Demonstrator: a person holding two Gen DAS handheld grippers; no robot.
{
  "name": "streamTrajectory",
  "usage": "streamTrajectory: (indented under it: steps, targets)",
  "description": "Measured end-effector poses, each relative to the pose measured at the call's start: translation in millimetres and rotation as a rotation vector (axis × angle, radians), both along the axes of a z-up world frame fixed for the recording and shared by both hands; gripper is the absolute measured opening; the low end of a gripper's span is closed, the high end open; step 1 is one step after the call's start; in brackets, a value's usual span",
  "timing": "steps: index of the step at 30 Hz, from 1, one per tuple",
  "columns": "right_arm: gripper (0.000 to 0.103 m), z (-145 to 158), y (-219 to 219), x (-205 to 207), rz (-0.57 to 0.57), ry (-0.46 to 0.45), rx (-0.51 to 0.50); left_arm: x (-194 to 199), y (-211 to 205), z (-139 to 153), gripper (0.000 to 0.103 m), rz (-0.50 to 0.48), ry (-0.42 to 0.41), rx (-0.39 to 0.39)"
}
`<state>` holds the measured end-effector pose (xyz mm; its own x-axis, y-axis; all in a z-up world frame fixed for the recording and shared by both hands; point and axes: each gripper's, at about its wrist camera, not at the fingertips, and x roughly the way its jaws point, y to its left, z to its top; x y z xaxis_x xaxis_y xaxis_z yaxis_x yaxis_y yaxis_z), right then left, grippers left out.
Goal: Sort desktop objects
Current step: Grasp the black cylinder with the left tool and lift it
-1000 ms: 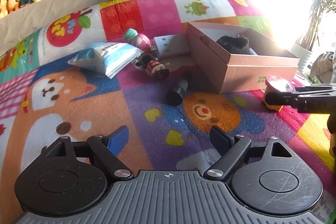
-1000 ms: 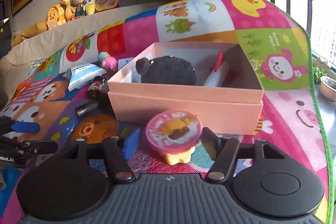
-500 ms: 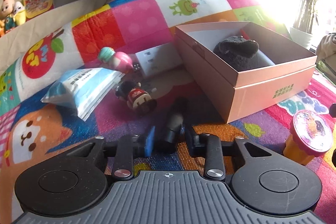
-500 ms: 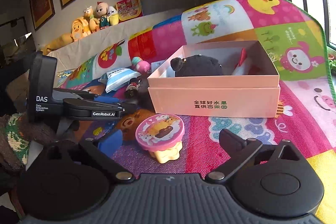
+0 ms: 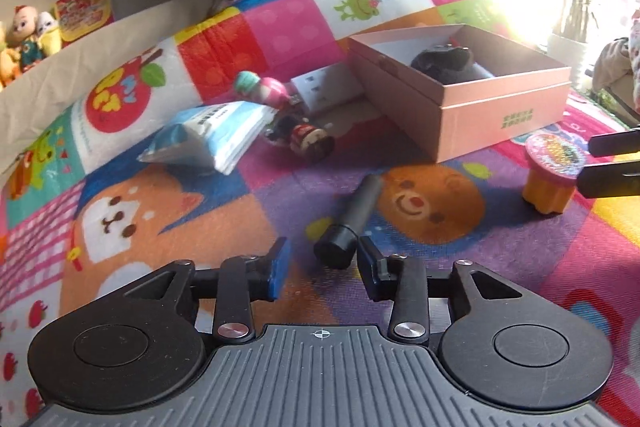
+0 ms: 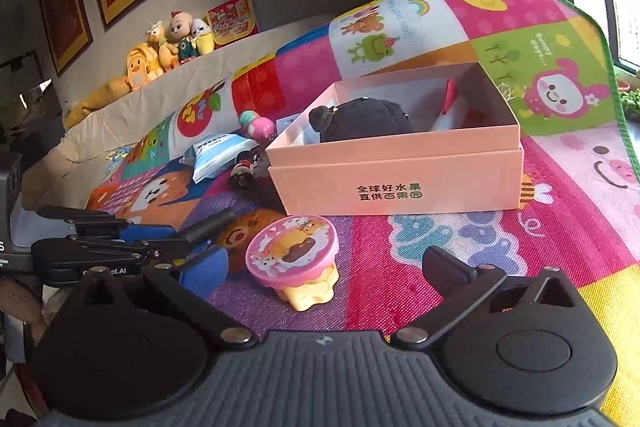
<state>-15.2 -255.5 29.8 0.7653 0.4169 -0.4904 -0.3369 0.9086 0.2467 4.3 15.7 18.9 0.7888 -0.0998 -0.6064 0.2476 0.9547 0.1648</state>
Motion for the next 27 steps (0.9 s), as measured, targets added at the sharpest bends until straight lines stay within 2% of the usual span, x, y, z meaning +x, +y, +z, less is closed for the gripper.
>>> streamTrajectory:
  steps: [3,5,8,11,13,16,21,27]
  targets:
    - [0.103,-2.1,7.3,4.2,0.010,0.032,-0.045,6.5,11.9,-0.5,0.053,0.059,-0.007,0.013]
    - [0.103,-4.5,10.5,9.3,0.007,0.069,-0.070,10.0,17.8,-1.4,0.055,0.092,-0.007,0.012]
    - [0.103,-8.9,13.7,15.3,0.009,0.119,-0.096,10.9,24.5,-0.5,0.060,0.104,0.010,-0.040]
    - [0.103,-10.7,18.9,15.1,0.010,0.123,-0.137,8.6,25.5,1.2,0.077,0.070,0.041,-0.141]
    - [0.103,-11.1,23.0,14.6,0.010,0.123,-0.169,9.4,17.6,0.0,0.087,0.047,0.042,-0.152]
    - [0.103,-11.8,30.1,15.5,0.012,0.125,-0.221,23.0,4.1,-4.4,0.087,0.057,0.051,-0.120]
    - [0.103,-13.2,38.9,15.2,0.023,0.126,-0.296,50.6,-11.0,-6.7,0.088,0.047,0.060,-0.167]
    - [0.103,-12.9,39.2,15.6,0.025,0.127,-0.302,73.4,-26.3,-9.8,0.084,0.027,0.049,-0.128]
